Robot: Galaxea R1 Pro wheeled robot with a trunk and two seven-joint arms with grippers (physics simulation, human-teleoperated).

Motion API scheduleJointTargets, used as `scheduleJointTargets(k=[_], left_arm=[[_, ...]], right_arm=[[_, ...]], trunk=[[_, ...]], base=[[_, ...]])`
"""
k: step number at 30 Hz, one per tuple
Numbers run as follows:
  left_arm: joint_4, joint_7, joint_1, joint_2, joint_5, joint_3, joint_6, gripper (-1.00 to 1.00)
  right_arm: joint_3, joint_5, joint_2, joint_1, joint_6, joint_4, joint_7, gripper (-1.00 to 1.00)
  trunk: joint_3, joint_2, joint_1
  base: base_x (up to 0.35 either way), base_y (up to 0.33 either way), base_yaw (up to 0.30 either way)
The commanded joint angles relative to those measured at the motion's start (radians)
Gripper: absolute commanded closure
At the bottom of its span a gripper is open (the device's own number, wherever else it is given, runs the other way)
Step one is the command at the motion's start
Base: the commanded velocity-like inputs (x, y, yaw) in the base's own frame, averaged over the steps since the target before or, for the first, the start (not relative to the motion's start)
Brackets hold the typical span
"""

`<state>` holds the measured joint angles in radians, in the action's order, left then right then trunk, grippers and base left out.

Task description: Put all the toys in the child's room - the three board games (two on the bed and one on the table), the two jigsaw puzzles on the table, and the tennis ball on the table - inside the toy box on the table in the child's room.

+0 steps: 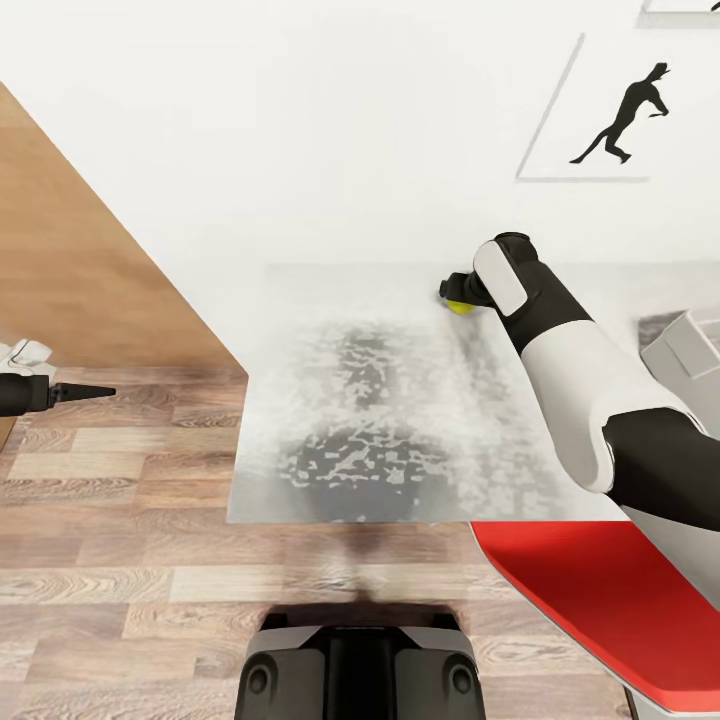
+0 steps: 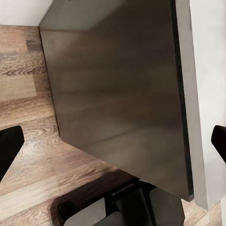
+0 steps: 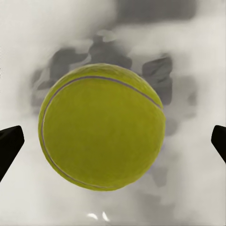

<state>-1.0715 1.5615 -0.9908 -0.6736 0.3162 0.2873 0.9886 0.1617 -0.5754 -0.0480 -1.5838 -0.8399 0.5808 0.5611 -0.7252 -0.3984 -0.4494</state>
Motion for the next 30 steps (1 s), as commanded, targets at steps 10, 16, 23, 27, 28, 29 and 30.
scheduleJointTargets(k=[10, 16, 23, 27, 28, 29, 30], left_arm=[[-0.001, 0.009, 0.000, 0.000, 0.009, 0.001, 0.011, -1.00], [-0.001, 0.009, -0.001, 0.000, 0.009, 0.002, 0.010, -1.00], [-0.001, 0.009, 0.000, 0.000, 0.009, 0.001, 0.010, -1.00], [-0.002, 0.009, 0.000, 0.000, 0.009, 0.001, 0.010, -1.00], [-0.002, 0.009, -0.001, 0.000, 0.009, 0.001, 0.010, -1.00], [-0.002, 0.009, -0.001, 0.000, 0.009, 0.001, 0.010, -1.00], [-0.003, 0.009, -0.001, 0.000, 0.009, 0.001, 0.010, -1.00]], right_arm=[[0.003, -0.011, 0.000, -0.001, -0.002, 0.001, 0.010, -1.00], [0.003, -0.011, 0.000, -0.001, -0.002, 0.001, 0.010, -1.00], [0.002, -0.011, 0.000, -0.001, -0.003, 0.001, 0.010, -1.00], [0.002, -0.011, 0.000, -0.001, -0.004, 0.001, 0.010, 1.00], [0.002, -0.011, 0.000, -0.001, -0.004, 0.001, 0.010, 1.00], [0.002, -0.011, 0.000, -0.001, -0.004, 0.001, 0.010, 1.00], [0.002, -0.011, 0.000, -0.001, -0.005, 0.001, 0.010, 1.00]], trunk=[[-0.001, -0.002, -0.001], [-0.001, -0.002, -0.001], [-0.001, -0.002, -0.001], [-0.001, -0.002, -0.001], [-0.001, -0.002, -0.001], [-0.001, -0.002, -0.001], [-0.001, -0.002, -0.001]], base=[[0.033, 0.000, 0.000], [0.019, 0.000, 0.000], [0.003, 0.000, 0.000], [0.000, 0.000, 0.000], [0.000, 0.000, 0.000], [0.000, 0.000, 0.000], [0.000, 0.000, 0.000]])
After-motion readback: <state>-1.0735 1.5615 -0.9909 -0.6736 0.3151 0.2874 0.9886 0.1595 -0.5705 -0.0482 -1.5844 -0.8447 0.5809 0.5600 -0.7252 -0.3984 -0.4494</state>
